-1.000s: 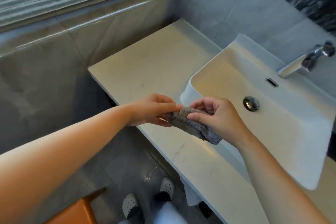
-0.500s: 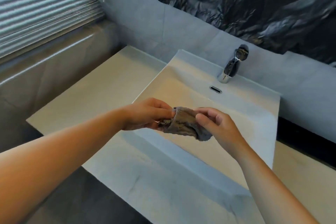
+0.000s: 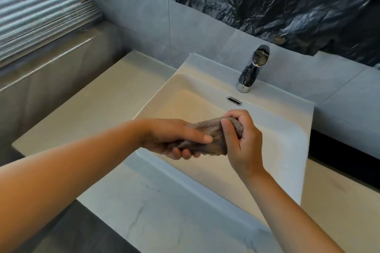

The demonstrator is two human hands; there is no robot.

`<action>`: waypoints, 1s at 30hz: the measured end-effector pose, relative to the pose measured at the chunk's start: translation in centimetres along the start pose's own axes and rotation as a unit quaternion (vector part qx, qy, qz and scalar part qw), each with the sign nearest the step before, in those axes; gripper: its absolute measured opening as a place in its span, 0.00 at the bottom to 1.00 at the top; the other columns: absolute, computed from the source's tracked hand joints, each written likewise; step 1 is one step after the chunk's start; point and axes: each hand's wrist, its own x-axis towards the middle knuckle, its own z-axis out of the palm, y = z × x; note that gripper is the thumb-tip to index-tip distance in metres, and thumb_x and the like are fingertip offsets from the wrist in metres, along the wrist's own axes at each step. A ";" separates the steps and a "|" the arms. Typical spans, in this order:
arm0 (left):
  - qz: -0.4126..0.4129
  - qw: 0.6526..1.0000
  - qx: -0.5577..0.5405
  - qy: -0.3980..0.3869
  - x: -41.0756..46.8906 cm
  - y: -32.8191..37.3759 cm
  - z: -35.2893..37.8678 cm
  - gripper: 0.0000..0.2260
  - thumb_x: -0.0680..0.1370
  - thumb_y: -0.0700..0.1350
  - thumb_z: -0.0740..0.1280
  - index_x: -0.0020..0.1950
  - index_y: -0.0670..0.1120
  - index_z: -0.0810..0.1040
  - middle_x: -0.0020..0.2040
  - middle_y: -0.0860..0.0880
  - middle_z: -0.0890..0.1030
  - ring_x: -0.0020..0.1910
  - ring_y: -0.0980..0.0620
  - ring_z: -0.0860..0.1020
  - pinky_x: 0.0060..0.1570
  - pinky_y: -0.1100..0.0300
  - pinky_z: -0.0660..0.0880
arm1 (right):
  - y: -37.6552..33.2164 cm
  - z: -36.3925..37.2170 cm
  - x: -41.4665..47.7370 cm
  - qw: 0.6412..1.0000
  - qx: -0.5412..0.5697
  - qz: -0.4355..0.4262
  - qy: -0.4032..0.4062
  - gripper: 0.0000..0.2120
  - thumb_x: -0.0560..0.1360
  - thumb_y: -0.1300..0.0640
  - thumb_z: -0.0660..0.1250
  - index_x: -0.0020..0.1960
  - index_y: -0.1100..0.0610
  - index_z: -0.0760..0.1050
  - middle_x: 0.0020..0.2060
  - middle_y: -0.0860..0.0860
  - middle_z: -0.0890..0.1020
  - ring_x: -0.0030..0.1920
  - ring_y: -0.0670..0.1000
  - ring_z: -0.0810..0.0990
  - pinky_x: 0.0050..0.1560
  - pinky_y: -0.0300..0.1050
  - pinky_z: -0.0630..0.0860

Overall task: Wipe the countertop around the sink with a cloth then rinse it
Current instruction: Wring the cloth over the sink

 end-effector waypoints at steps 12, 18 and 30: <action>0.133 0.647 0.720 0.215 5.5 1.5 -0.3 0.16 0.79 0.57 0.60 0.58 0.47 0.72 0.46 0.50 0.73 0.38 0.52 0.68 0.39 0.62 0.62 | 4.0 0.1 6.3 0.682 0.035 0.606 -0.408 0.15 0.78 0.54 0.53 0.34 0.55 0.66 0.22 0.48 0.62 0.18 0.44 0.57 0.17 0.31 0.50; 0.172 0.639 0.704 0.257 7.1 1.5 -1.2 0.17 0.78 0.59 0.60 0.57 0.46 0.70 0.44 0.49 0.75 0.37 0.49 0.73 0.37 0.58 0.67 | 5.1 -0.6 7.3 0.688 0.058 0.617 -0.377 0.13 0.78 0.55 0.54 0.36 0.57 0.69 0.26 0.50 0.65 0.19 0.44 0.59 0.16 0.31 0.52; 0.089 0.967 0.186 0.153 5.9 2.6 -0.4 0.11 0.77 0.55 0.66 0.47 0.47 0.73 0.34 0.48 0.72 0.29 0.53 0.68 0.25 0.64 0.63 | 5.9 -2.1 0.5 0.988 0.032 0.137 -0.064 0.21 0.76 0.41 0.53 0.64 0.49 0.71 0.56 0.47 0.78 0.51 0.47 0.79 0.46 0.41 0.78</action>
